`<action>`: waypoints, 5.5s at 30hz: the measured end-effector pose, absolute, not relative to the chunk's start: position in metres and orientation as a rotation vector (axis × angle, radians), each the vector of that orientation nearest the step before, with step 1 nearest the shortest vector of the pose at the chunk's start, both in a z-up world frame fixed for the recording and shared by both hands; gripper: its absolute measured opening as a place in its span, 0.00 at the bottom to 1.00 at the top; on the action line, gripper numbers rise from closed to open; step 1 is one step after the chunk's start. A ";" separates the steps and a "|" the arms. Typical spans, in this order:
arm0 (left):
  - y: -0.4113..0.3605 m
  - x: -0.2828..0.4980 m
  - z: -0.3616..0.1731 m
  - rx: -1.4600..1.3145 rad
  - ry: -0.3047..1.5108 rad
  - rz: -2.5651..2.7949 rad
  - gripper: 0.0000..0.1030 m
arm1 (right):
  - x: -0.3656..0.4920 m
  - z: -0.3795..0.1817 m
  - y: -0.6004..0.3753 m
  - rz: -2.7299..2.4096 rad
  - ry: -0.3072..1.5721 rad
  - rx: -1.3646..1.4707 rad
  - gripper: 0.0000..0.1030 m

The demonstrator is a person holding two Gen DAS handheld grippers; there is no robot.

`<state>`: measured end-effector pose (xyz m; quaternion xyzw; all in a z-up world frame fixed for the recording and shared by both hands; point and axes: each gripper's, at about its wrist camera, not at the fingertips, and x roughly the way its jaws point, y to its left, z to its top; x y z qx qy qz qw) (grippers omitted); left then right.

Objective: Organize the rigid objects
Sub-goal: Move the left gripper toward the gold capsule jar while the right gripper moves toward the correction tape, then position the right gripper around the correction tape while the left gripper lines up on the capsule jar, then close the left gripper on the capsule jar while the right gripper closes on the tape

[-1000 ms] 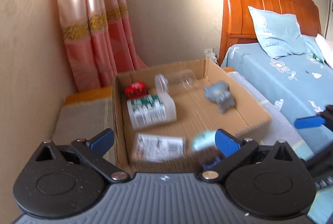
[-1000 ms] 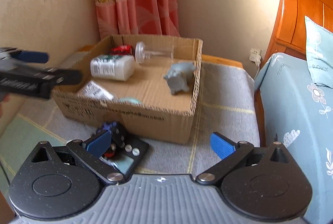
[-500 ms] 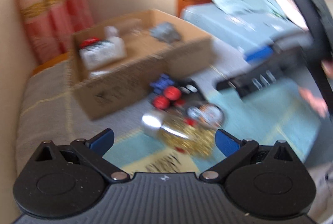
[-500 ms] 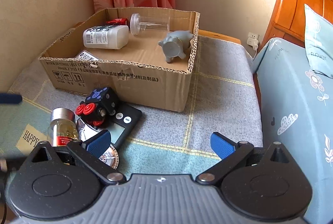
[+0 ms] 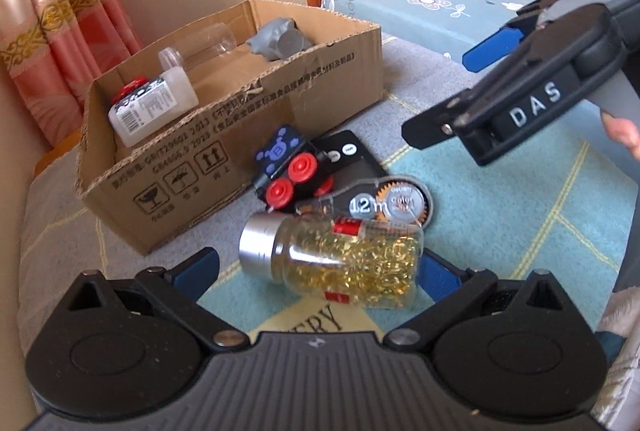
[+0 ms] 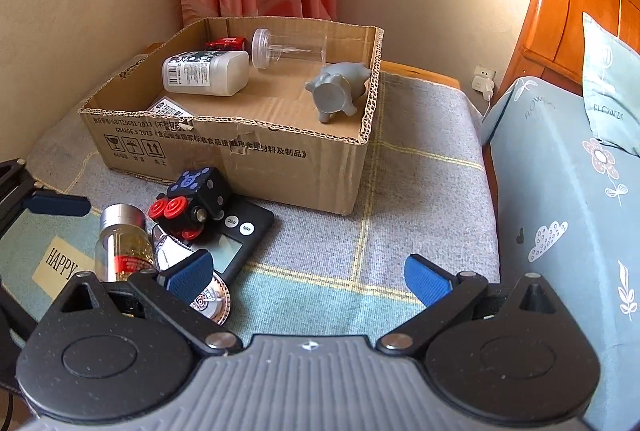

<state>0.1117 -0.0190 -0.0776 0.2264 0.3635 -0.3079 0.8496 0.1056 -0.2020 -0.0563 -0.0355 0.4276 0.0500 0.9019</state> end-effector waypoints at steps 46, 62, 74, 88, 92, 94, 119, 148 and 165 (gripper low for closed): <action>0.040 0.141 -0.073 0.233 0.787 -0.347 0.99 | 0.100 -0.098 -0.175 0.264 1.054 -0.145 1.00; 0.066 0.125 -0.049 0.210 0.744 -0.369 0.99 | 0.129 -0.087 -0.110 0.296 0.926 -0.245 1.00; 0.060 0.125 -0.064 0.250 0.782 -0.411 0.99 | 0.128 -0.095 -0.128 0.187 0.957 -0.250 1.00; 0.055 0.131 -0.085 0.347 0.853 -0.428 0.99 | 0.107 -0.097 -0.184 0.188 1.019 -0.134 1.00; 0.052 0.133 -0.088 0.355 0.861 -0.448 0.99 | 0.106 -0.095 -0.209 0.120 1.037 -0.100 1.00; 0.051 0.135 -0.091 0.365 0.870 -0.455 0.99 | 0.109 -0.096 -0.218 0.076 1.042 -0.073 1.00; 0.040 0.165 -0.094 0.376 0.858 -0.541 0.99 | 0.109 -0.097 -0.177 0.229 1.010 -0.136 1.00; 0.033 0.165 -0.082 0.290 0.845 -0.455 0.94 | 0.109 -0.104 -0.177 0.318 0.902 -0.174 1.00; 0.041 0.153 -0.071 0.240 0.853 -0.449 0.90 | 0.103 -0.088 -0.173 0.319 0.911 -0.179 0.90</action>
